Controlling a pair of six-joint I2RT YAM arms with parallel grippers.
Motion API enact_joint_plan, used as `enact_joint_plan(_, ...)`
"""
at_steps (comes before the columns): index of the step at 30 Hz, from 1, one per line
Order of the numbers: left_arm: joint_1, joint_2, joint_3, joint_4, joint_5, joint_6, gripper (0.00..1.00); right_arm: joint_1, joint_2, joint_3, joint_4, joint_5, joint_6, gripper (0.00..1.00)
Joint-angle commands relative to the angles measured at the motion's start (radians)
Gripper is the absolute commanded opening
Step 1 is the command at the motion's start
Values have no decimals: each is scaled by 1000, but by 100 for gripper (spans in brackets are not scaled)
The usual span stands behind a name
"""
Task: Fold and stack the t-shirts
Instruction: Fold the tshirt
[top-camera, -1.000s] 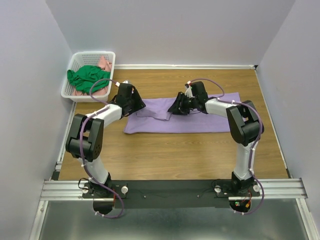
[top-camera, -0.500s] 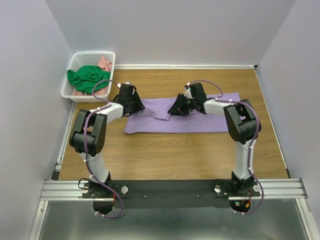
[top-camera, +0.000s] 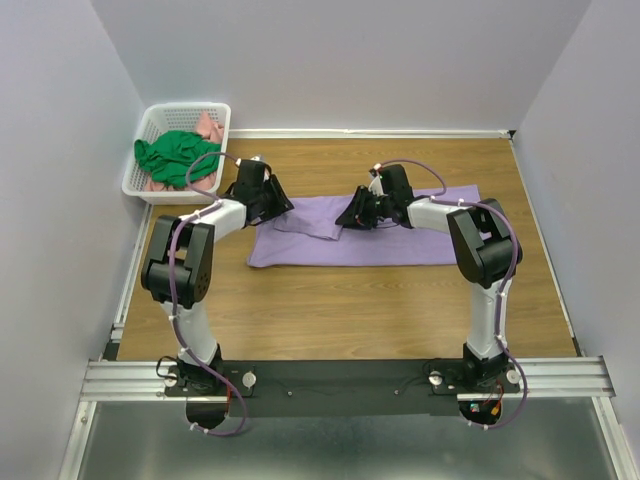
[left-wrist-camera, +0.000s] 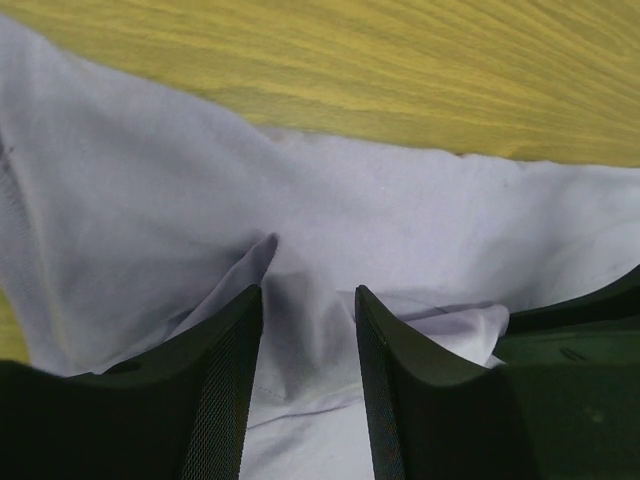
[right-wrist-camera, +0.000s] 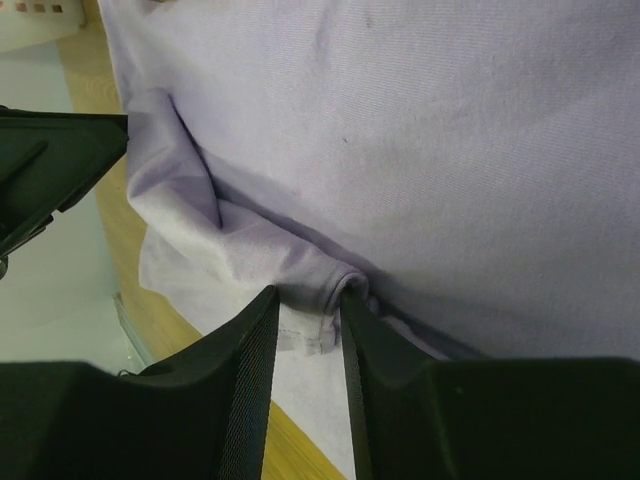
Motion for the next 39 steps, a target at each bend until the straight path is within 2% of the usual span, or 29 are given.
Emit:
enact_joint_plan(1, 3, 40, 30, 17, 37, 18, 50, -1, 23, 14, 31, 26, 15, 38)
enact_joint_plan(8, 7, 68, 34, 2, 23, 13, 49, -1, 22, 6, 39, 26, 17, 35)
enact_joint_plan(14, 20, 80, 53, -3, 8, 16, 43, 0, 28, 0, 43, 29, 20, 26)
enact_joint_plan(17, 20, 86, 68, -5, 8, 27, 33, -2, 32, -3, 46, 29, 18, 19)
enact_joint_plan(20, 20, 85, 85, -3, 8, 47, 0, -1, 32, -11, 48, 41, 18, 9)
enact_joint_plan(25, 20, 85, 111, 0, -23, 76, 0, -3, 17, -41, 51, 78, 26, 0)
enact_joint_plan(33, 23, 80, 120, 21, -104, 113, 0, -18, -35, -147, 101, 165, 77, 1)
enact_joint_plan(39, 32, 114, 119, 26, -126, 104, 0, -26, -44, -163, 127, 196, 104, 1)
